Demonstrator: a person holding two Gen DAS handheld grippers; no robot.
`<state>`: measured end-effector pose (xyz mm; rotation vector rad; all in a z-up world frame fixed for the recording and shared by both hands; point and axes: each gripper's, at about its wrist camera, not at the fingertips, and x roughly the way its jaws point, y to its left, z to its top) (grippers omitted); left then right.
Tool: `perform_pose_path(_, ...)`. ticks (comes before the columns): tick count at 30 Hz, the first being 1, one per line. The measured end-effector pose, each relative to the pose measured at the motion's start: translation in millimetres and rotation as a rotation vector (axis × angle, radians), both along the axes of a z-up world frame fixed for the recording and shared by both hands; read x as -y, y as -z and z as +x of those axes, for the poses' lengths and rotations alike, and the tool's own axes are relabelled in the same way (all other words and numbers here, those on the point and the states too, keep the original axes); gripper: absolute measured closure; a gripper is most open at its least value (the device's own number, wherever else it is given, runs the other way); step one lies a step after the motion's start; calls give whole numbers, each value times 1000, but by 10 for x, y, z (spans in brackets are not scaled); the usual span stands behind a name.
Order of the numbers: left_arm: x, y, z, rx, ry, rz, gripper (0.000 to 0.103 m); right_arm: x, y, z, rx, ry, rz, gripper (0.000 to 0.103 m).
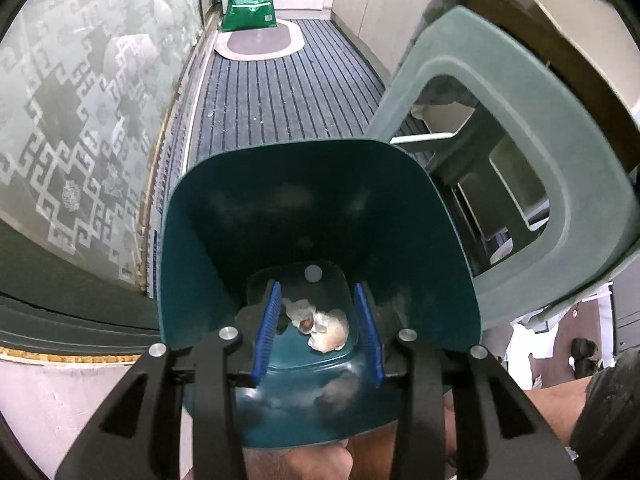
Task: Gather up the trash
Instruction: 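Open the left tool to drop the brown lid while the right tool drops the black bag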
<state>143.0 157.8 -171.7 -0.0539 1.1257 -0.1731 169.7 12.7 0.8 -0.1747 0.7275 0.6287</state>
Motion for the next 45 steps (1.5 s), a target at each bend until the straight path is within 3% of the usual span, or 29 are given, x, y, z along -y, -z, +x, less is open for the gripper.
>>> perform_pose_path(7, -194, -427, -101, 96, -60, -45, 66, -137, 168, 2, -25, -17, -36, 33)
perform_pose_path(21, -486, -1276, -387, 297, -132, -88, 83, -479, 629, 16, -112, -58, -93, 33)
perform_pose_path(30, -503, -1519, -481, 362, -141, -105, 84, -792, 1198, -52, -217, -117, -168, 33)
perform_pose_path(41, -530, -1599, -536, 387, -157, -108, 84, -970, 1845, -125, -343, -149, -264, 32)
perform_pose_path(43, -526, -1635, -548, 396, -158, -113, 84, -971, 1922, -134, -364, -151, -279, 31)
perform_pose_path(45, -526, -1665, -567, 408, -159, -116, 84, -987, 2015, -144, -405, -161, -295, 24)
